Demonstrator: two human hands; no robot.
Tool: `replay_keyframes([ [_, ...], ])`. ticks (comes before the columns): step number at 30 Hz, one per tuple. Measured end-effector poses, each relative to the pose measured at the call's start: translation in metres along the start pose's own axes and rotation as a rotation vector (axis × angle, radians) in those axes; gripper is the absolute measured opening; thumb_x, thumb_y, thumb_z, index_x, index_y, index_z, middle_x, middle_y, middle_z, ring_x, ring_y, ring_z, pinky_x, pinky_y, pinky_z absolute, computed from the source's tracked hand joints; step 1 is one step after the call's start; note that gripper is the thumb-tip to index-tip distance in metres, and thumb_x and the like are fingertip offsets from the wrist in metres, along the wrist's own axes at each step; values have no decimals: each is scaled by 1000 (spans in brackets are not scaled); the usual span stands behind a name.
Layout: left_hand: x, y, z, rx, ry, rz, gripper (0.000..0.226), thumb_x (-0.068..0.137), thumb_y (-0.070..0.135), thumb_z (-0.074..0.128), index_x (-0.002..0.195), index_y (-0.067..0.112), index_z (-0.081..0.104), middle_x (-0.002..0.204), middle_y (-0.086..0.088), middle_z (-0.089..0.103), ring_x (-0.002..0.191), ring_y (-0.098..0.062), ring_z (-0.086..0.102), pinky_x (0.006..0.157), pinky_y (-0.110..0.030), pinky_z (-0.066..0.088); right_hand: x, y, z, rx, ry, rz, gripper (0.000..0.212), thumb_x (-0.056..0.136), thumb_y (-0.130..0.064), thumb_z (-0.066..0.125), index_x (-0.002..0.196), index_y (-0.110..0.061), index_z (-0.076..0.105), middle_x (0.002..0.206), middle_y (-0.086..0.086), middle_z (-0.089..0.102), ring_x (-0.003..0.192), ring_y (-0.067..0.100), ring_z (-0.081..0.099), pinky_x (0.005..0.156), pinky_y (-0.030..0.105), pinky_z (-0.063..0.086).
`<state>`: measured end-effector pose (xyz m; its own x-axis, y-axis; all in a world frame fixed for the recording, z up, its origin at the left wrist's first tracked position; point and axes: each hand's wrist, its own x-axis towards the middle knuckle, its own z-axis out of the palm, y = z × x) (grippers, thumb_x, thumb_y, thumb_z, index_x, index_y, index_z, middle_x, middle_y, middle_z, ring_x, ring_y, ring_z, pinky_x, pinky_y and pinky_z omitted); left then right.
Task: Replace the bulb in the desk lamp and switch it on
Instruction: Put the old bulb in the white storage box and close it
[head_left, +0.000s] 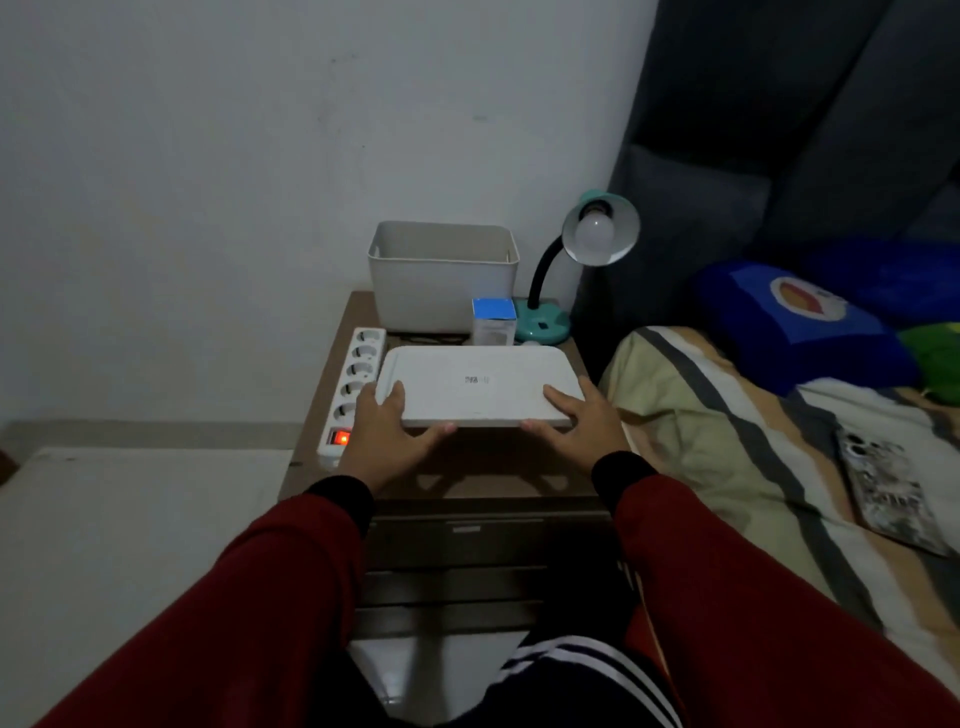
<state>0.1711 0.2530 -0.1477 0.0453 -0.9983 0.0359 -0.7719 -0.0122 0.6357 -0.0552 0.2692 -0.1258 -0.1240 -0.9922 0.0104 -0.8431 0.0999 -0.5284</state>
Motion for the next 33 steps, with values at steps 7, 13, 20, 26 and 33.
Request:
replay_keyframes([
  [7, -10, -16, 27, 26, -131, -60, 94, 77, 60, 61, 146, 5, 26, 153, -16, 16, 142, -29, 20, 118, -33, 20, -9, 21, 19, 35, -112, 100, 65, 78, -46, 69, 135, -21, 51, 158, 10, 19, 143, 27, 23, 117, 30, 18],
  [13, -6, -28, 37, 100, -219, -81, 99, 77, 61, 61, 148, 7, 19, 156, -15, 8, 144, -30, 16, 117, -34, 21, -3, 29, 31, -24, -234, 105, 68, 78, -45, 70, 139, -22, 46, 155, 4, 21, 142, 24, 23, 117, 29, 18],
  [20, 2, -30, 41, 208, -310, -137, 96, 76, 65, 56, 146, 8, 22, 155, -19, 10, 142, -33, 21, 115, -39, 29, 6, 33, 35, -182, -370, 75, 72, 79, -47, 67, 142, -24, 39, 155, 11, 20, 143, 28, 22, 117, 32, 20],
  [26, 25, -16, 34, 371, -298, -152, 64, 87, 57, 46, 119, 2, 50, 127, -22, 54, 114, -34, 52, 95, -39, 44, 30, 19, 18, -322, -502, 102, 54, 92, -42, 51, 133, -7, 50, 145, 13, 43, 134, 28, 37, 109, 34, 31],
  [33, 74, 7, 21, 427, -272, -71, 49, 91, 37, 53, 126, 2, 52, 129, -19, 54, 119, -32, 51, 95, -38, 46, 80, 11, 8, -318, -399, 28, 51, 85, -36, 63, 132, -19, 52, 142, 6, 49, 131, 23, 44, 106, 30, 35],
])
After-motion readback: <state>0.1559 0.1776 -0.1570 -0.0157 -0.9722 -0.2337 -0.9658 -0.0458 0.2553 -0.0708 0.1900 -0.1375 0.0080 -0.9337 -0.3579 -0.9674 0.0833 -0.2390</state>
